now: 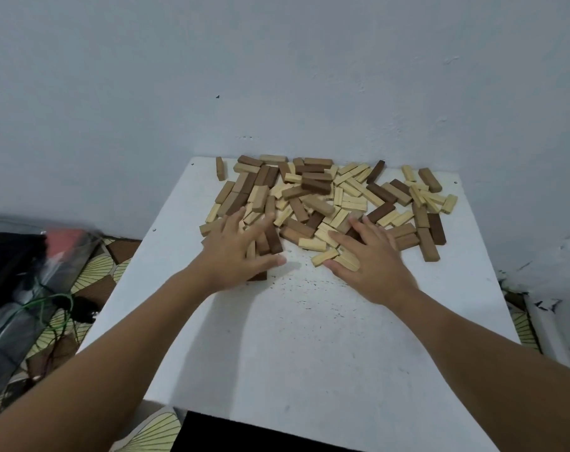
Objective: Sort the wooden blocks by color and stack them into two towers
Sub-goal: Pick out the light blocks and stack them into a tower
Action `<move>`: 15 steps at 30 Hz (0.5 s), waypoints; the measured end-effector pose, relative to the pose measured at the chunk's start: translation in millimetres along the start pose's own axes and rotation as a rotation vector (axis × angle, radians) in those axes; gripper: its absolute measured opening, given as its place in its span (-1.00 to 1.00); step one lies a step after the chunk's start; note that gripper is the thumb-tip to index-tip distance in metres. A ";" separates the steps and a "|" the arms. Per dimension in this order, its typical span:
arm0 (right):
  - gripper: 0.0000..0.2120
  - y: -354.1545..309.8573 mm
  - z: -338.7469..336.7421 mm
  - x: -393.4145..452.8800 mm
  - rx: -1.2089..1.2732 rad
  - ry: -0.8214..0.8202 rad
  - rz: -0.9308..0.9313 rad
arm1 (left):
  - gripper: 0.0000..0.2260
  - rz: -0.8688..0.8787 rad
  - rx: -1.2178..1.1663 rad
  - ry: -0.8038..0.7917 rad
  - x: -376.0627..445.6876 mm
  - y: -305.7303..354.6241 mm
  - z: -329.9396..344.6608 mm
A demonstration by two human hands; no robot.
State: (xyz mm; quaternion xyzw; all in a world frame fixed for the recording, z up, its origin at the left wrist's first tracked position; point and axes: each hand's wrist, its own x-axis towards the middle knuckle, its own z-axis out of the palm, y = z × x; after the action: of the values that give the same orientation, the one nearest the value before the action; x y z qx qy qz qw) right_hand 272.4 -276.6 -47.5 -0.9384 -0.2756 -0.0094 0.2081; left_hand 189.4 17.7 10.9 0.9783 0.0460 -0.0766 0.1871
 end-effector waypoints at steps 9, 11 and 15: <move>-0.51 -1.7 -0.5 -2.6 -0.037 -0.004 -0.035 | -0.41 -0.007 0.011 0.070 -36.5 -13.7 37.7; -0.51 -2.2 -0.4 -2.5 -0.036 -0.011 -0.029 | -0.47 0.029 -0.025 0.098 -30.8 -14.2 40.3; -0.49 -1.3 -1.1 -1.9 -0.026 -0.010 -0.022 | -0.49 0.114 -0.022 0.235 -27.1 -13.8 45.6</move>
State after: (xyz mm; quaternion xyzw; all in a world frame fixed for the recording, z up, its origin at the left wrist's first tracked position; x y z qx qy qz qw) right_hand 270.3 -277.0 -46.3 -0.9380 -0.2867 -0.0103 0.1945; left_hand 155.0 11.9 -31.5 0.9794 0.0128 0.0501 0.1954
